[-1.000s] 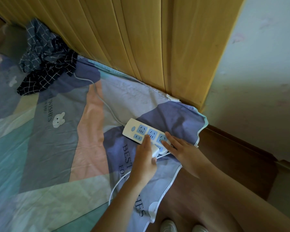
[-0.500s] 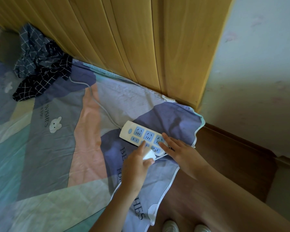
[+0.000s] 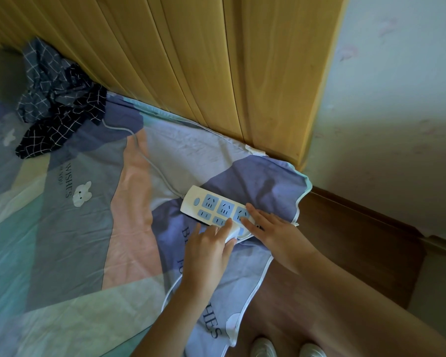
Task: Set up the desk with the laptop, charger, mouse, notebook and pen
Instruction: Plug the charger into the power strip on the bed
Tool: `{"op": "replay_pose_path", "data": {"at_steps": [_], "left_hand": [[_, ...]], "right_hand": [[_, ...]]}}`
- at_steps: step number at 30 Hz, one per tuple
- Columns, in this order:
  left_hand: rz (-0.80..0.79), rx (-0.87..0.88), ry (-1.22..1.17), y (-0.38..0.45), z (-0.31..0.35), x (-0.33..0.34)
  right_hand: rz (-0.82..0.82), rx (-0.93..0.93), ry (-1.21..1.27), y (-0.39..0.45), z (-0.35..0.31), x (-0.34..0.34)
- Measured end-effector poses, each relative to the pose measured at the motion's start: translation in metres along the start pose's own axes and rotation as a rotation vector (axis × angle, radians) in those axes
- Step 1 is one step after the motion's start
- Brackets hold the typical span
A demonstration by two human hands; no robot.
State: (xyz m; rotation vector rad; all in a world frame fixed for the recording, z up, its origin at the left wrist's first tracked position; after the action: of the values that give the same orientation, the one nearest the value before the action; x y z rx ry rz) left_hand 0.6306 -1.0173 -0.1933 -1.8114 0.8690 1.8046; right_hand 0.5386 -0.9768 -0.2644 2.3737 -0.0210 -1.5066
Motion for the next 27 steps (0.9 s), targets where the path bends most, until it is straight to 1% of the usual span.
{"op": "replay_pose_path", "data": {"at_steps": [3, 6, 11, 13, 16, 18, 23, 25, 27], "left_hand": [[-0.015, 0.008, 0.145, 0.008, 0.01, -0.002], [-0.05, -0.02, 0.289, 0.011, 0.016, -0.001], [-0.139, -0.026, 0.312, 0.016, 0.019, 0.01], [-0.194, -0.058, 0.263, 0.019, 0.015, 0.011], [-0.279, -0.136, 0.01, 0.019, 0.0, 0.018], [-0.26, -0.158, -0.081, 0.018, -0.004, 0.018], [-0.217, -0.176, -0.088, 0.02, 0.003, 0.015], [-0.22, -0.202, -0.108, 0.021, 0.006, 0.015], [-0.233, -0.203, -0.062, 0.024, 0.007, 0.02]], "right_hand": [[0.007, -0.01, 0.0, 0.002, 0.001, 0.002], [0.013, -0.01, -0.01, 0.002, 0.002, 0.005], [0.019, 0.001, 0.011, 0.005, 0.002, -0.001], [0.011, 0.007, 0.013, 0.007, 0.001, -0.002], [0.014, 0.007, 0.011, 0.005, -0.001, -0.002], [-0.011, 0.032, 0.028, 0.003, 0.0, 0.001], [-0.077, 0.103, 0.032, 0.002, 0.003, 0.007], [-0.09, 0.115, 0.053, 0.001, 0.003, 0.009], [-0.095, 0.115, 0.066, 0.001, 0.003, 0.01]]}}
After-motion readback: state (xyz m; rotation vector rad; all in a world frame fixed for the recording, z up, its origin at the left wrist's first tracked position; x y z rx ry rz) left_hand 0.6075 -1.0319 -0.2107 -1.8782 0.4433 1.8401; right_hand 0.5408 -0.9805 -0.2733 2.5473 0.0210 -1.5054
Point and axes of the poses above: each hand's wrist, its own y-axis towards the middle knuckle, its own x-axis out of the palm, z = x × y, the point moved 10 cm from there along y, towards the middle knuckle, and after that the axes turned 7 degrees about y, right-handed, at the moved point
